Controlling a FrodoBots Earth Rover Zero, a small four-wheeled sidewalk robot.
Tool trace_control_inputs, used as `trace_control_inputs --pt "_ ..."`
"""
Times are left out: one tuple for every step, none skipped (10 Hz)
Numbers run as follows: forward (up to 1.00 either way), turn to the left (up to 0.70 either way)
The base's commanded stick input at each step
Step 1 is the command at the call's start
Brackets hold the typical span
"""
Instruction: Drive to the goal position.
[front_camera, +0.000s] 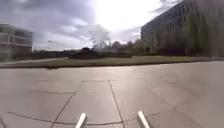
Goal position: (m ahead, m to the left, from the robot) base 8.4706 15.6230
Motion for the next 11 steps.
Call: trace_control_inputs --pt "0.3 0.6" --pt "0.3 0.6" --pt "0.3 0.6" --pt "0.3 0.6" --pt "0.3 0.6" --pt "0.3 0.6" --pt "0.3 0.6" --pt "0.3 0.6" --pt "0.3 0.6" --pt "0.3 0.6" --pt "0.3 0.6"
